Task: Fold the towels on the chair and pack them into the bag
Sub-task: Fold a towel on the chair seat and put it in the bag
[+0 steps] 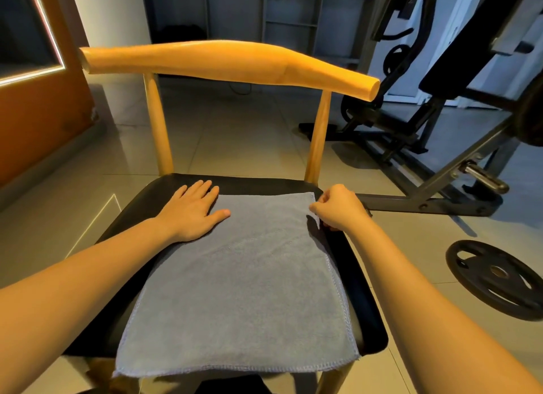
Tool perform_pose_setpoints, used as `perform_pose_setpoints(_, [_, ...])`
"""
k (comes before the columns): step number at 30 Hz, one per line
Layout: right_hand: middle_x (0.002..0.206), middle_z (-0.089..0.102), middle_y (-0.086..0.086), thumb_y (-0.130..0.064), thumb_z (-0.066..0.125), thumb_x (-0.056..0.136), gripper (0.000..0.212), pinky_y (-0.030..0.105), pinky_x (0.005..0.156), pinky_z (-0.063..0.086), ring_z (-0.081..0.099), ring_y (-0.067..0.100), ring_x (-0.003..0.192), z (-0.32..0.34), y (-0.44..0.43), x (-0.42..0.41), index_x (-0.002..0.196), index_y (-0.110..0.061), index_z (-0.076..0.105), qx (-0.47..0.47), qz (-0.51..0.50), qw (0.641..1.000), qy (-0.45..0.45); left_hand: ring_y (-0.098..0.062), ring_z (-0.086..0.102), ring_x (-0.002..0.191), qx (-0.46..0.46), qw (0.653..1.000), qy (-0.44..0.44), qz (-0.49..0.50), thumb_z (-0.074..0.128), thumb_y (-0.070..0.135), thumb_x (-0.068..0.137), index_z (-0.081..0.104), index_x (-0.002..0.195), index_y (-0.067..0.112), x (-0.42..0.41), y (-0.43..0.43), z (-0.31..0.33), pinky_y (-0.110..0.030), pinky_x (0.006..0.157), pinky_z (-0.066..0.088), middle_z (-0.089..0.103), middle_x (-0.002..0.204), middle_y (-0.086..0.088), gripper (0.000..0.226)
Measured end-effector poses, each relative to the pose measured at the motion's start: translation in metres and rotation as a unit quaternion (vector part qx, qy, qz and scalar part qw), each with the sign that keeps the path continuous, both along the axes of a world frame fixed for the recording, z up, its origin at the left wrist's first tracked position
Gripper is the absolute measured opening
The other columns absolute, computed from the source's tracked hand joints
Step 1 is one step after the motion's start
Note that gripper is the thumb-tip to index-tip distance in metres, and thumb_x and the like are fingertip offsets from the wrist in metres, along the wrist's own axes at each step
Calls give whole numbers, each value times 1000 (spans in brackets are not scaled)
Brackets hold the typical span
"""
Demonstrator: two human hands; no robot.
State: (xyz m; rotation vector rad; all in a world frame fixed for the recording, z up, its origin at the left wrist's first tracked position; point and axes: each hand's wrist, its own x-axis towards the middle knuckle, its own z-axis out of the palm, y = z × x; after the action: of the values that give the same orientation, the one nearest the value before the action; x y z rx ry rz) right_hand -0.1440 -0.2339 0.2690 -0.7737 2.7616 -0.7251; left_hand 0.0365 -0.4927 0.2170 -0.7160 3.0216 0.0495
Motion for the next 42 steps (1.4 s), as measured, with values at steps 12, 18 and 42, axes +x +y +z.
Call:
perform_pose_setpoints(12, [84, 53, 2, -29, 53, 97, 12, 36, 69, 44, 54, 27, 82, 9, 12, 27, 94, -18, 49, 270, 92, 944, 168, -21, 3, 158, 35, 998, -32, -31, 10, 82, 91, 9, 164, 31, 16, 25, -3, -44, 129, 5, 4, 172, -1, 90])
perform_pose_setpoints(18, [145, 50, 11, -31, 45, 107, 41, 45, 98, 51, 54, 31, 125, -26, -19, 2, 144, -14, 45, 39, 118, 985, 123, -25, 24, 154, 53, 994, 38, 84, 28, 61, 105, 33, 159, 23, 7, -23, -5, -49, 125, 19, 28, 167, -3, 66])
perform_pose_setpoints(42, [88, 76, 17, -2, 55, 102, 12, 26, 51, 54, 64, 18, 57, -12, -39, -43, 107, -4, 65, -307, -112, 913, -244, -19, 60, 71, 365, 857, 261, 253, 79, 18, 88, 76, 88, 9, 15, -65, 35, -26, 60, 46, 72, 82, -9, 9])
